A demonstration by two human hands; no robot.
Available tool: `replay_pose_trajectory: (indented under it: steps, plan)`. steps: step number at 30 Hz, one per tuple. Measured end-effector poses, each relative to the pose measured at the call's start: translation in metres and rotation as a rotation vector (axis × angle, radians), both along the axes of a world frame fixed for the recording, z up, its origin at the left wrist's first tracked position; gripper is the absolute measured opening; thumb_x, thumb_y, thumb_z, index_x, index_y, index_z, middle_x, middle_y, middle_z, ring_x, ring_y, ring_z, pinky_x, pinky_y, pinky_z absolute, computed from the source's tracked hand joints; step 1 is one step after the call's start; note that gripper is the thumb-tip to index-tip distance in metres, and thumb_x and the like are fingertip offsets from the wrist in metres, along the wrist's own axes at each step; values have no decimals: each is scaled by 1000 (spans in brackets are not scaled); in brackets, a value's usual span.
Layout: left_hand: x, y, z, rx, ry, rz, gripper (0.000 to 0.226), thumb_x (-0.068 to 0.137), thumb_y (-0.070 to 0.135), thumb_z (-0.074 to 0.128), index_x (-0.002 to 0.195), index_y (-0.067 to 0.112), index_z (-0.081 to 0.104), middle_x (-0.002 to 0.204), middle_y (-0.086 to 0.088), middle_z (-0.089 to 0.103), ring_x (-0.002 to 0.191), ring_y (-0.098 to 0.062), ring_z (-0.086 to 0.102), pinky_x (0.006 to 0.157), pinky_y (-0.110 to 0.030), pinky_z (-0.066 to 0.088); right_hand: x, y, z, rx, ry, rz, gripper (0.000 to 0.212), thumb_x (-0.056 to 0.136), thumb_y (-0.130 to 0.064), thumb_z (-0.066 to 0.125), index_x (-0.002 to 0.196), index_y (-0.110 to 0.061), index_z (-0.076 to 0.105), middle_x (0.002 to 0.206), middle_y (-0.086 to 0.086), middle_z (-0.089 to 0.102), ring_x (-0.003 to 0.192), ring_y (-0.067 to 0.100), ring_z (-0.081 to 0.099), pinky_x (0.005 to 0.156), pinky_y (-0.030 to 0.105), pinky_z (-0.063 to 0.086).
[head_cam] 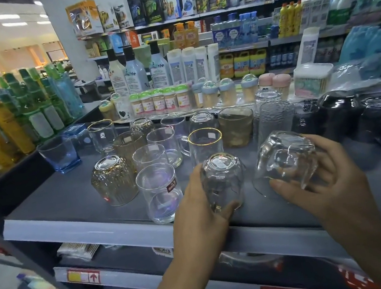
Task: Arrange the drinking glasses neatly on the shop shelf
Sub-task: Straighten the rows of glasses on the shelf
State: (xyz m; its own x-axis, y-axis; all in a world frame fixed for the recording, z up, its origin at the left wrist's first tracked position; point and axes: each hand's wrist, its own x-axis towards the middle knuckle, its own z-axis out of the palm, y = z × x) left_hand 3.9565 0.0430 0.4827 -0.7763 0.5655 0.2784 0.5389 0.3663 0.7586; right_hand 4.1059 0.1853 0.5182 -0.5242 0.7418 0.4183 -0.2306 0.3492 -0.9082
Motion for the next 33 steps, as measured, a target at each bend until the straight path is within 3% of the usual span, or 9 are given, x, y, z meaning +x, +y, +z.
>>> replay_pose_trajectory:
  steps: [4,8,14,19,21,23,26,30,33]
  plan:
    - [2,3,8,-57,78,34,107,71,62,83,155,40,20,138,13,59,119,-13,62,94,-40,56,-5,3,-12,-3,-26,-4,84,53,-30,90,131,-27,58,113,-6,73,99,13,74,85,24,60]
    - [5,12,15,-29,120,89,93,71,61,84,146,38,32,130,12,65,114,-14,63,90,-37,54,-8,6,-21,13,-34,-20,84,54,-33,91,131,-30,56,116,-3,72,100,16,73,90,37,61]
    - [16,1,22,91,84,41,88,66,53,92,132,54,33,97,44,48,99,5,57,87,-20,50,-10,8,-25,40,-33,-46,88,53,-31,94,131,-33,54,118,-6,70,102,12,72,91,40,60]
    - [22,-22,48,277,-15,34,89,55,49,97,129,54,48,102,36,61,96,23,59,80,-6,51,-10,-1,-19,78,-30,-31,88,55,-30,96,131,-39,53,120,-11,70,109,12,70,93,38,58]
    - [18,-37,61,349,-40,24,88,49,52,95,126,54,54,102,33,68,97,19,63,79,-4,50,-11,-9,-13,91,-27,-23,87,55,-32,95,131,-42,53,119,-16,70,109,9,70,90,31,56]
    - [12,-55,74,382,-28,40,94,41,59,92,128,53,56,105,29,70,100,13,66,84,-5,50,-17,-17,-10,105,-29,-15,88,54,-34,95,131,-42,53,118,-22,68,107,5,70,88,26,55]
    - [-9,-87,89,437,-27,64,99,39,53,94,132,46,61,113,15,74,103,1,71,88,-13,56,-32,-28,-12,95,-40,-7,89,51,-39,94,131,-42,54,119,-19,67,108,7,69,90,33,58]
    - [-51,-140,99,461,24,135,101,42,51,93,137,39,61,123,4,73,111,-12,71,98,-39,58,-56,-46,-20,86,-86,-19,87,47,-49,92,125,-46,54,125,-11,65,108,13,68,91,45,60]
    - [-88,-179,96,472,56,199,91,45,51,92,131,39,63,119,19,70,108,9,65,95,-25,54,-72,-61,-22,90,-116,-61,83,41,-56,87,116,-53,51,121,-13,64,104,15,68,86,40,58]
